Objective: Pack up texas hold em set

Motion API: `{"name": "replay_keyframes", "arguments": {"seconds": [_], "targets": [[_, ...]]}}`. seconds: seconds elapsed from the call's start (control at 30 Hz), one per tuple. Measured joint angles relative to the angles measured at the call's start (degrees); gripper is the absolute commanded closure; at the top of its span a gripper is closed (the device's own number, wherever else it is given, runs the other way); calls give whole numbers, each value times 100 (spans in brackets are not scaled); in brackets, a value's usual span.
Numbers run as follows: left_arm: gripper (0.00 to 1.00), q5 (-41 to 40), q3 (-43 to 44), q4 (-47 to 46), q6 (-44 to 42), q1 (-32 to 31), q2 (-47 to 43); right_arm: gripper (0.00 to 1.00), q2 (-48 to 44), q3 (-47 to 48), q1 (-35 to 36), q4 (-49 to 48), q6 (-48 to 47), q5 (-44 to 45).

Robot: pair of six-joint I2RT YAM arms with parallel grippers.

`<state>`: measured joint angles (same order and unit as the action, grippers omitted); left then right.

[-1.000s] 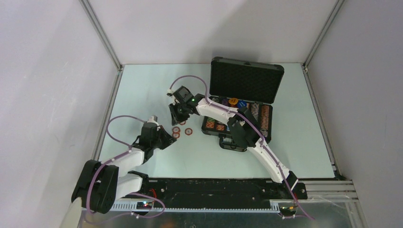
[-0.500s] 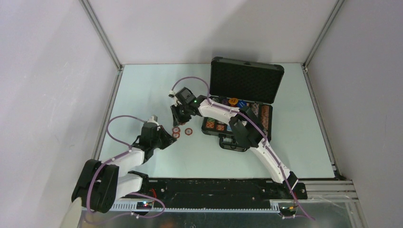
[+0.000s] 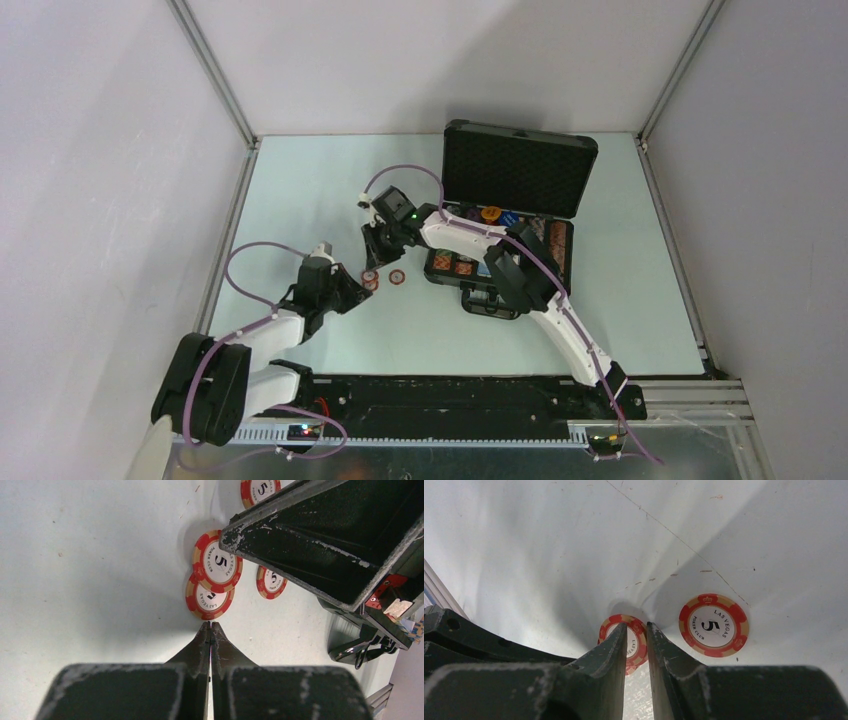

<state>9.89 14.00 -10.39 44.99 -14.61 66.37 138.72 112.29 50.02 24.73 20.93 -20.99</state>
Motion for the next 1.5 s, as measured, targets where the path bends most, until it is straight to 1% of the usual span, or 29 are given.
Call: {"name": "replay_keyframes", "arguments": {"seconds": [0.63,0.83,0.97,1.13,1.2,1.27,1.37,1.5], "targets": [[100,2,15,-26,0,-2,39,76,-291,-474,11,-87,-4,17],[100,2,15,-26,0,-2,39,71,-450,-726,11,-238,-4,184],[100,2,15,-22,0,-2,28,70,-610,-938,-2,-345,-7,337],[100,2,15,87,0,-2,-55,70,-831,-1193,-13,-680,-7,483],[100,9,15,138,0,-2,-92,67,-942,-1353,-17,-848,-9,531],[100,33,15,195,2,-2,-146,66,-1019,-1447,-26,-955,-20,555],[100,39,15,225,0,-2,-221,66,-1032,-1405,-39,-1001,-59,557],[100,39,15,267,0,-2,-254,65,-990,-1102,-31,-857,-192,555]]}}
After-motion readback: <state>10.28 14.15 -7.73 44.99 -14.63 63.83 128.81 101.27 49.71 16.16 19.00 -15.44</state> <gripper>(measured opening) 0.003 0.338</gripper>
